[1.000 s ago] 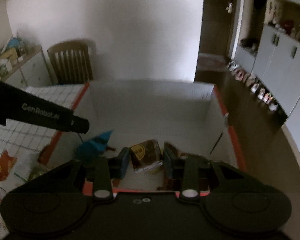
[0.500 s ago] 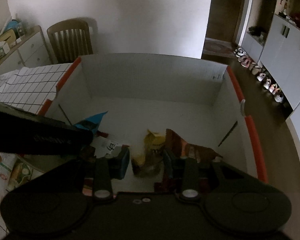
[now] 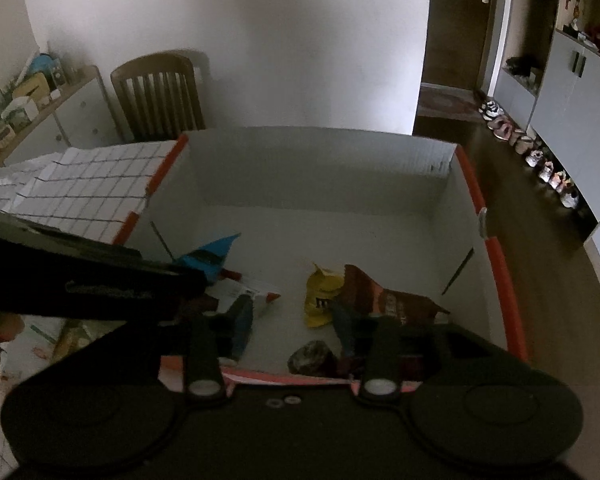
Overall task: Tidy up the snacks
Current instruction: 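Open the right gripper to drop the dark packet while left drops the blue packet, then withdraw both grippers from the red box back over the table, then grasp the small wrapped stick snack with the right gripper while left grasps the white red-capped stick, then carry both stick snacks with both grippers over the red box, then open the left gripper to drop the white stick while right lowers its snack into the box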
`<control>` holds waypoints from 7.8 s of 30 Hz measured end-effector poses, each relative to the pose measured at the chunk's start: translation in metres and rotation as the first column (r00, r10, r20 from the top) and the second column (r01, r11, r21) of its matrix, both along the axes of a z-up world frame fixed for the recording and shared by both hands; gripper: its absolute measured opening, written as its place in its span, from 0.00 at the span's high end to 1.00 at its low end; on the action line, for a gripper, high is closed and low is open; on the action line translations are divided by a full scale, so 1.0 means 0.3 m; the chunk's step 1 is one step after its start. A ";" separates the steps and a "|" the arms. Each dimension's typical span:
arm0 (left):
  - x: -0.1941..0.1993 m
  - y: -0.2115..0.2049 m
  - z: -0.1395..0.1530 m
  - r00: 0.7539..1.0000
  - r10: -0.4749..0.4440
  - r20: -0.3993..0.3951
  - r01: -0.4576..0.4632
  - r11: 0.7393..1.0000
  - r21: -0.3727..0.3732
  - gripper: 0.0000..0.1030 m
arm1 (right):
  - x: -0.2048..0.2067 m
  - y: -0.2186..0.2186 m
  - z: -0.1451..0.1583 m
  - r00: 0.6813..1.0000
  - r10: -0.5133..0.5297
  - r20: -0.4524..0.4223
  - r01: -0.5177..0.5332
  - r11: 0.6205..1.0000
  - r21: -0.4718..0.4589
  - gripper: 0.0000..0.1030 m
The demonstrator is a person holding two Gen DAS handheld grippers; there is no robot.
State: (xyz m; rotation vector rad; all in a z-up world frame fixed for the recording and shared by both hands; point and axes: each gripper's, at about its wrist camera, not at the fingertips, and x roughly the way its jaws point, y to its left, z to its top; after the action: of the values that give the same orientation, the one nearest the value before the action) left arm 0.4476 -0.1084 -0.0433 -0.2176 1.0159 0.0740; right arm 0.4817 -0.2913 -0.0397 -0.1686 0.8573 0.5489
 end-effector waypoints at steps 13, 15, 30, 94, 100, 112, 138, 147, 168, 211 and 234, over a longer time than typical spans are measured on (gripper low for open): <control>-0.163 0.054 0.127 0.993 -0.031 0.110 0.032 0.999 -0.010 0.38 | -0.112 0.009 0.123 0.997 0.012 0.071 -0.014 1.000 0.027 0.20; -0.188 0.070 0.141 0.992 -0.037 0.125 0.039 0.999 -0.015 0.36 | -0.132 0.010 0.139 0.996 0.005 0.086 -0.008 0.999 0.034 0.16; -0.445 0.247 0.266 0.973 -0.088 0.214 0.087 0.996 0.011 0.26 | -0.360 0.110 0.250 0.988 0.010 0.153 -0.024 0.996 0.087 0.00; -0.904 0.512 -0.297 0.938 0.332 -0.101 -0.337 0.941 -0.029 0.26 | -0.554 0.616 -0.173 0.910 0.348 -0.225 -0.357 0.934 0.002 0.46; -0.893 0.489 -0.293 0.927 0.366 -0.085 -0.370 0.929 -0.029 0.33 | -0.565 0.684 -0.202 0.876 0.407 -0.258 -0.428 0.904 -0.027 0.56; -0.855 0.439 -0.300 0.920 0.389 -0.046 -0.386 0.921 0.051 0.50 | -0.580 0.743 -0.242 0.868 0.417 -0.270 -0.456 0.884 -0.101 0.78; -0.937 0.573 -0.277 0.909 0.416 -0.038 -0.418 0.902 -0.107 0.90 | -0.543 0.431 -0.206 0.955 0.157 -0.250 -0.166 0.986 -0.012 0.86; -0.949 0.558 -0.200 0.925 0.379 -0.016 -0.376 0.912 -0.161 0.90 | -0.528 0.295 -0.116 0.973 0.074 -0.218 -0.070 0.997 0.026 0.86; -0.735 0.425 0.049 0.965 0.227 0.133 -0.201 0.962 -0.183 0.90 | -0.434 0.143 0.121 1.000 -0.021 -0.018 0.022 0.998 0.060 0.86; 0.150 0.001 -0.024 0.990 -0.125 0.065 0.128 0.991 -0.042 0.90 | 0.039 0.035 -0.025 0.989 -0.134 -0.061 0.135 0.991 0.003 0.86; 0.178 -0.013 -0.081 0.990 -0.135 -0.038 0.132 0.989 -0.065 0.87 | 0.046 -0.008 -0.062 0.985 -0.124 -0.116 0.123 0.992 -0.018 0.76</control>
State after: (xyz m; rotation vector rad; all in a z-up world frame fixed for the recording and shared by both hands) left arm 0.5010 -0.1122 -0.0677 -0.2053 1.0731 -0.0752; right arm 0.4954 -0.2939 -0.0583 -0.0931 0.9782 0.4410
